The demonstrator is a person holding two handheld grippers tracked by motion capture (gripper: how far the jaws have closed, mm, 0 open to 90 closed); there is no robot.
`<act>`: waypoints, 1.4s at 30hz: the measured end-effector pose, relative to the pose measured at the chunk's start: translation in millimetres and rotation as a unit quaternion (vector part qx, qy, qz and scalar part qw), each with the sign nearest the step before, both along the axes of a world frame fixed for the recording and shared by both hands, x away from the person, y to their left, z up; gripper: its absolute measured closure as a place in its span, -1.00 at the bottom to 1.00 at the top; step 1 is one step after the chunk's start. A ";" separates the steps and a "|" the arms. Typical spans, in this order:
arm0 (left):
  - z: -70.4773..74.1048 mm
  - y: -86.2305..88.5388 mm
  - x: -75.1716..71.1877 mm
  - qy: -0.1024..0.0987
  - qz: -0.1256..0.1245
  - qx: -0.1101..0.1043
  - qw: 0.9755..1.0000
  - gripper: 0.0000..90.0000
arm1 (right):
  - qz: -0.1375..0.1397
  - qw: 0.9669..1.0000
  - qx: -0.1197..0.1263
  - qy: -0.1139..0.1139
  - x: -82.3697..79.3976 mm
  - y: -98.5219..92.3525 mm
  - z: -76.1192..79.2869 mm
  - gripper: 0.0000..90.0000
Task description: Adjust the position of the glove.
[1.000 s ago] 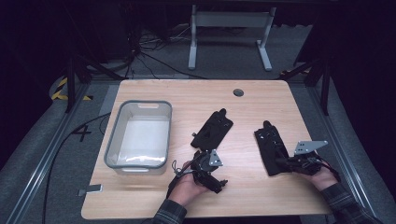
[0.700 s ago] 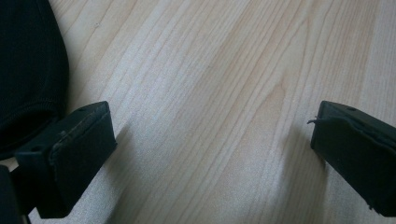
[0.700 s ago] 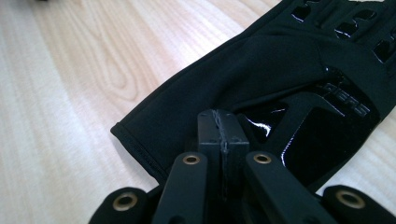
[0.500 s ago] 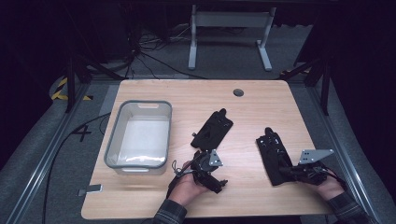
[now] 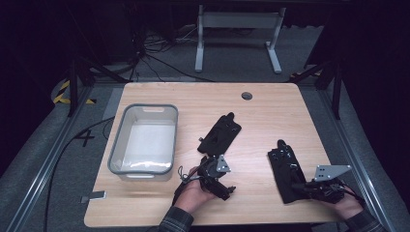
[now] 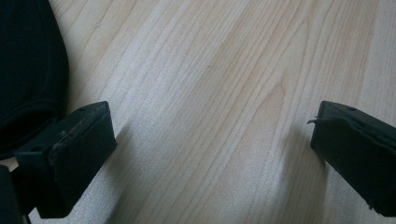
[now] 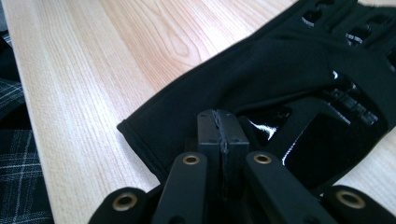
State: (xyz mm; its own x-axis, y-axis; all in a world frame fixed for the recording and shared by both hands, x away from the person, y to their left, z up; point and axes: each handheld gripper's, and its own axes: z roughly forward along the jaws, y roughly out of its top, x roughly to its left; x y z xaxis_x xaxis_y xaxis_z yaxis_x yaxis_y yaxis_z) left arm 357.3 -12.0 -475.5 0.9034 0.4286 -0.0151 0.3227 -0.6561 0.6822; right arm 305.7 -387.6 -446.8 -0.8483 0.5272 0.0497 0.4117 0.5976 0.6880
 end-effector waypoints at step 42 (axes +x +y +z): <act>0.0 0.1 -0.2 0.000 -0.001 0.000 1.000 -1.00 | -0.083 0.996 0.011 -0.039 74.5 -11.9 7.1 0.79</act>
State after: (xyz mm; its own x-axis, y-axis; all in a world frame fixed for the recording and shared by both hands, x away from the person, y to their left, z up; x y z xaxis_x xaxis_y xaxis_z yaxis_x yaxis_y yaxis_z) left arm 357.2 -11.9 -475.5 0.9043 0.4266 -0.0145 0.3209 -0.6569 0.6823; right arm 380.2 -399.5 -439.8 -0.7511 0.6602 0.0001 0.4480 0.5096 0.7346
